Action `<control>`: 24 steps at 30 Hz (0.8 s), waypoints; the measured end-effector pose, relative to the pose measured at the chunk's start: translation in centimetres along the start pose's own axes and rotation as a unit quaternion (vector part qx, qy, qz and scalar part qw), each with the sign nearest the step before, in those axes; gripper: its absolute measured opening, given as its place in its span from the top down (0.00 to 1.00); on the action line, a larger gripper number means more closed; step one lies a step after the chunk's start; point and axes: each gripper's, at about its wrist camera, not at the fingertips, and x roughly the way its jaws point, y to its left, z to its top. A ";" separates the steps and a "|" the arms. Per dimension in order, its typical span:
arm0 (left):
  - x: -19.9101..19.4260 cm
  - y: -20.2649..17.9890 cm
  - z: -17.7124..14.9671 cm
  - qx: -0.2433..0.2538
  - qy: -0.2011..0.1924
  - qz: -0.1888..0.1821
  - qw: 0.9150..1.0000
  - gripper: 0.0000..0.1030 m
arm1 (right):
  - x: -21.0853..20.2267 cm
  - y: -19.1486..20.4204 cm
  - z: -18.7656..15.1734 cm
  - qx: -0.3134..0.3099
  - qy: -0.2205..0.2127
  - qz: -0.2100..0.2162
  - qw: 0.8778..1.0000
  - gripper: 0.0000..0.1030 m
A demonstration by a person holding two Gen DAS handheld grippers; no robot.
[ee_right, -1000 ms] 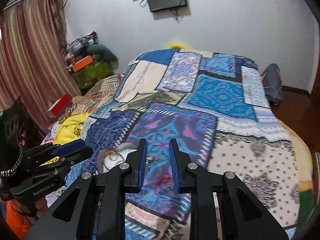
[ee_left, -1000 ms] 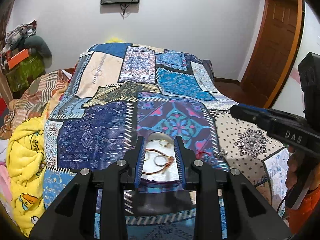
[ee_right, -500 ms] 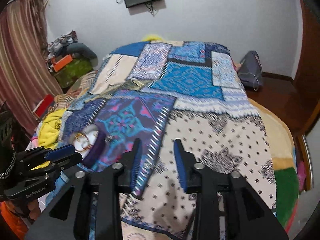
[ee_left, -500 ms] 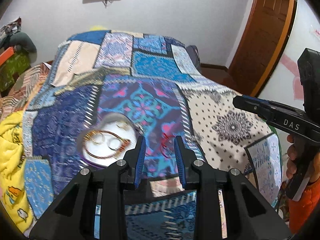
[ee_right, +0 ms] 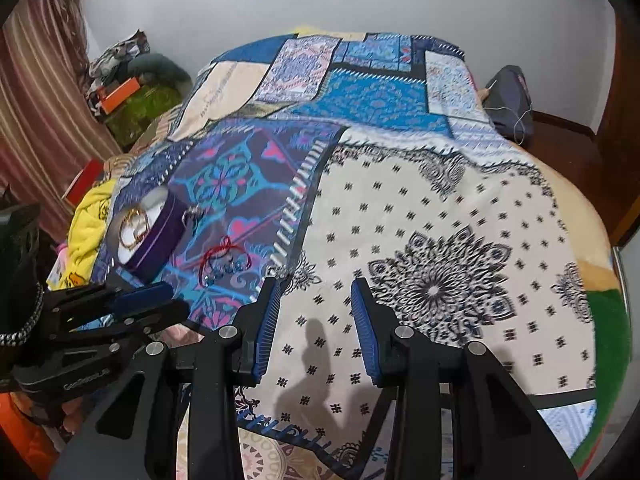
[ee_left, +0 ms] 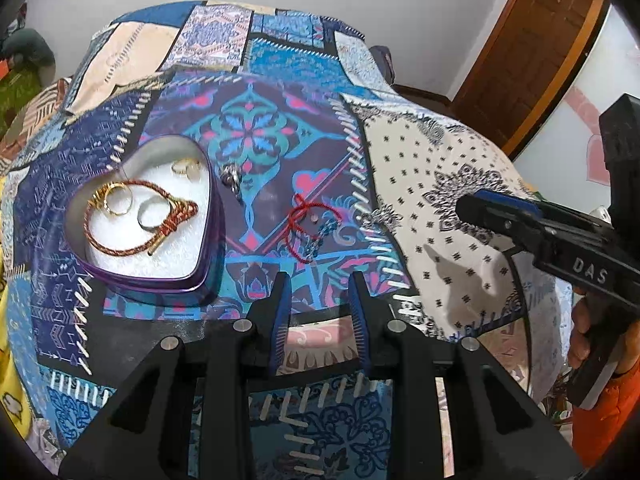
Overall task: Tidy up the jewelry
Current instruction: 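Withdraw both tools from the tin toward the red string bracelet, then grasp the red string bracelet with the left tool while the right grasps the silver earring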
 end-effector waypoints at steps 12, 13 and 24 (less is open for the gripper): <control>2.0 0.1 0.9 -0.001 -0.003 0.013 1.000 0.72 | 3.0 0.2 0.3 -0.007 0.032 0.032 0.999 0.68; 2.2 0.0 1.0 0.001 -0.004 0.015 1.000 0.72 | 3.4 0.3 0.3 -0.009 0.035 0.032 0.999 0.68; 3.4 -0.5 1.6 0.021 -0.002 0.029 0.999 0.74 | 5.6 1.9 0.5 -0.057 0.046 0.018 0.997 0.73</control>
